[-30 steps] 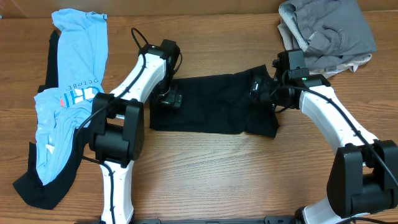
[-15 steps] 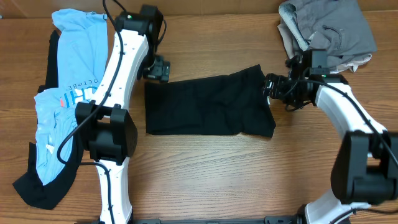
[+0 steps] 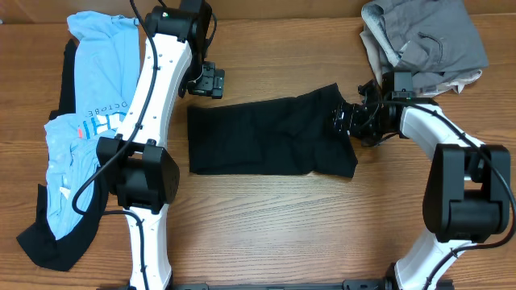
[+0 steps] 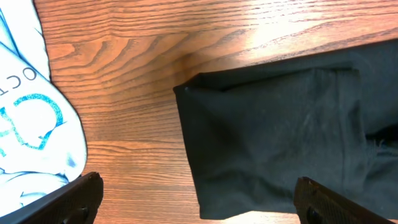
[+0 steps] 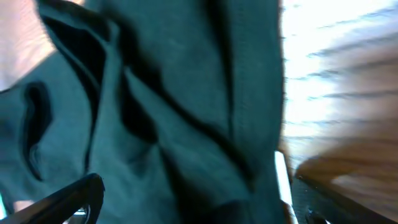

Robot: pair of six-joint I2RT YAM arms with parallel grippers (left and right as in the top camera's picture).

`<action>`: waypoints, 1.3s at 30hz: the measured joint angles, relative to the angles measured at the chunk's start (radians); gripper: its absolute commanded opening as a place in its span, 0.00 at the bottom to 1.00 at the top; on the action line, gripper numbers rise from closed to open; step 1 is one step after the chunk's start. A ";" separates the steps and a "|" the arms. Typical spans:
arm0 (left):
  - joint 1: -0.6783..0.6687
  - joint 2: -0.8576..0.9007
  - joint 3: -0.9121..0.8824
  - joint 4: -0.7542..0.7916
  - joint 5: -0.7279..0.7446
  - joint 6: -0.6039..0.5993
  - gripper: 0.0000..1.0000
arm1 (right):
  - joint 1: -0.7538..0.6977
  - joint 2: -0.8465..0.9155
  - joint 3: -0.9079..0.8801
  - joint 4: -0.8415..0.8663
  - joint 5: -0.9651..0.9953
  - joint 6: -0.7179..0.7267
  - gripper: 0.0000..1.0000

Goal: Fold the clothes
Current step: 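Grasp the shirt's right end with the right gripper and fold it leftward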

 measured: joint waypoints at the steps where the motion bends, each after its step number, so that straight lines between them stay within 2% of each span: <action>1: 0.000 0.000 0.000 0.000 0.000 0.000 1.00 | 0.000 0.007 0.001 0.009 -0.016 0.000 0.81; 2: 0.000 0.000 0.000 0.000 0.001 0.000 1.00 | 0.001 0.015 0.001 0.015 -0.037 -0.001 0.72; 5: 0.000 0.000 0.000 0.000 0.003 0.000 1.00 | 0.006 0.042 0.002 0.023 -0.076 -0.002 0.56; 8: 0.000 0.000 0.000 0.000 0.003 0.000 1.00 | 0.018 0.055 0.002 0.027 -0.097 -0.001 0.50; 10: 0.000 0.000 0.000 0.000 0.003 0.000 1.00 | 0.026 0.063 0.002 0.034 -0.113 -0.001 0.40; 11: 0.000 0.000 0.000 0.000 0.003 0.000 1.00 | 0.028 0.066 0.001 0.037 -0.117 0.000 0.31; 14: 0.000 0.000 0.000 0.000 0.003 0.000 1.00 | 0.032 0.080 -0.002 0.056 -0.143 -0.003 0.19; 16: 0.000 0.000 0.000 0.000 0.003 0.000 1.00 | 0.031 0.084 -0.003 0.066 -0.167 -0.005 0.06; 17: 0.000 0.000 0.000 0.000 0.003 0.000 1.00 | 0.027 0.084 -0.003 0.066 -0.180 -0.005 0.04; 25: 0.000 0.000 0.000 0.000 0.003 0.000 1.00 | -0.095 0.084 0.073 -0.129 -0.245 -0.010 0.04; 32: 0.000 0.000 0.000 0.001 0.003 0.000 1.00 | -0.222 0.048 0.137 -0.296 -0.241 -0.100 0.04; 39: 0.000 0.000 0.000 0.006 0.003 0.000 1.00 | -0.182 -0.060 0.167 -0.356 -0.212 -0.136 0.04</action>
